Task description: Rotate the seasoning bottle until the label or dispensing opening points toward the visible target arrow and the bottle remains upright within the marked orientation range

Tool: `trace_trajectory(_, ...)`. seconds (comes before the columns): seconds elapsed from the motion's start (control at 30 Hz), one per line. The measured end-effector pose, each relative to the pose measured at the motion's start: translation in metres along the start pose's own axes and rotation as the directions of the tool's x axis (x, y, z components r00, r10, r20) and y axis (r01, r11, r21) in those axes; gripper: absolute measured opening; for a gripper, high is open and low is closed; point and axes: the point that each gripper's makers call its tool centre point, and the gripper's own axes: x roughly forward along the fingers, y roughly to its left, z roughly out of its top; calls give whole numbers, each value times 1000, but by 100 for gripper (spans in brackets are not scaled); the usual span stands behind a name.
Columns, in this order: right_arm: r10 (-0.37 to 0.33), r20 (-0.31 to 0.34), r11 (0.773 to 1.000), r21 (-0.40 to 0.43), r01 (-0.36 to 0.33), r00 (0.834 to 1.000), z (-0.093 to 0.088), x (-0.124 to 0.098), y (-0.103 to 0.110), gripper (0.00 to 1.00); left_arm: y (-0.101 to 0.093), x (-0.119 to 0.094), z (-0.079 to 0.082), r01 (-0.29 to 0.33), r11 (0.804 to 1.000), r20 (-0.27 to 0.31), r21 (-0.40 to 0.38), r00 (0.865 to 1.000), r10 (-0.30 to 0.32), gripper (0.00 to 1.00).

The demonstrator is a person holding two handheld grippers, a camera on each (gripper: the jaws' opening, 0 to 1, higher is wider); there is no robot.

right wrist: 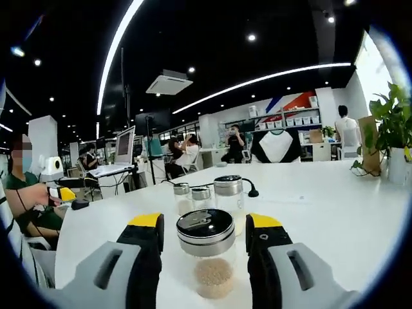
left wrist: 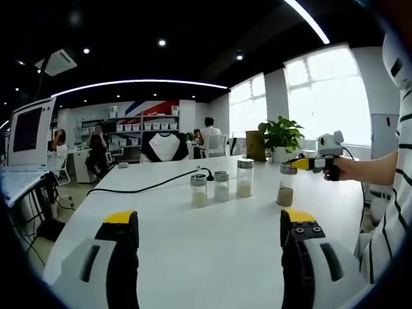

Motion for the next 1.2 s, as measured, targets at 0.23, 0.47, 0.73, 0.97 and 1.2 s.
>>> trace_trajectory(0.23, -131, 32, 991, -6, 131, 991, 8, -4, -12, 51, -1, -1, -1, 5, 1000, -4, -3, 1000, -5, 96)
trace_trajectory(0.47, -168, 1, 986, 17, 168, 986, 0, -4, -11, 46, 1, -2, 0, 1, 1000, 1, -4, 1000, -1, 96)
trace_trajectory(0.73, -194, -8, 981, -24, 194, 981, -2, 0, -11, 46, 0, -1, 2, 11, 1000, 5, -2, 1000, -11, 97)
trace_trajectory(0.97, -227, -13, 974, -8, 227, 974, -6, 5, -16, 49, 4, -3, 4, 1, 1000, 11, -16, 1000, -1, 99)
trace_trajectory(1.2, -227, -19, 974, -10, 227, 974, -9, 8, -17, 49, 4, -4, 2, -3, 1000, 12, -25, 1000, 3, 100)
